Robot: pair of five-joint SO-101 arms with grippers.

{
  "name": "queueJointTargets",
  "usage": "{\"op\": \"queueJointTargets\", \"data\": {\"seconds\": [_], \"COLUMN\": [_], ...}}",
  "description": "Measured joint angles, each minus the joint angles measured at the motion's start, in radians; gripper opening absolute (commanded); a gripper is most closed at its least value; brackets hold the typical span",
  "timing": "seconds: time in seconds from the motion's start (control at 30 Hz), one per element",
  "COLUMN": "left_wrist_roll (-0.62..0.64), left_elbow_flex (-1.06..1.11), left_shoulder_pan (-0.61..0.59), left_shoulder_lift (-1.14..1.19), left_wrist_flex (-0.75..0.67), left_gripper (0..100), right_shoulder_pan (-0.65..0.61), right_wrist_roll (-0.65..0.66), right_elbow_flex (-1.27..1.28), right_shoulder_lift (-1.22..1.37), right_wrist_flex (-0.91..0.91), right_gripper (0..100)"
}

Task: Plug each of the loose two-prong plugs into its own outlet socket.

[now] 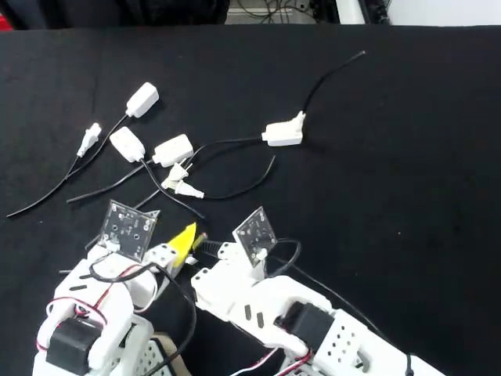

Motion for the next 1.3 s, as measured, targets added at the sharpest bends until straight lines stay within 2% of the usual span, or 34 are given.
{"op": "queueJointTargets", "data": {"seconds": [0.13,0.3,0.47,0.57,0.73,0.87,0.97,1.07,1.3], "left_wrist_roll": [-0.052,-0.095,-0.103,-0.103,-0.178,-0.222,-0.250,-0.276,-0.284], "left_elbow_flex": [0.000,0.044,0.193,0.299,0.397,0.430,0.443,0.445,0.445], "left_shoulder_pan": [-0.100,-0.362,-0.638,-0.740,-0.790,-0.790,-0.790,-0.790,-0.790], "left_shoulder_lift": [0.002,0.002,0.003,0.005,0.005,0.005,0.005,0.005,0.005], "left_wrist_flex": [0.005,-0.003,-0.104,-0.144,-0.149,-0.152,-0.155,-0.158,-0.158], "left_gripper": [22,22,22,22,22,22,22,22,22], "right_shoulder_pan": [0.002,0.061,0.066,0.077,0.115,0.123,0.178,0.221,0.229], "right_wrist_roll": [0.000,0.000,0.046,0.052,0.038,0.018,0.012,0.012,-0.012], "right_elbow_flex": [-0.005,-0.083,-0.086,-0.087,-0.118,-0.186,-0.249,-0.304,-0.379], "right_shoulder_lift": [0.000,0.000,0.000,0.005,0.153,0.387,0.568,0.713,0.904], "right_wrist_flex": [0.071,0.222,0.229,0.229,0.158,0.074,0.026,0.009,0.002], "right_gripper": [1.2,1.2,1.2,1.2,1.2,1.2,1.2,1.2,1.2]}}
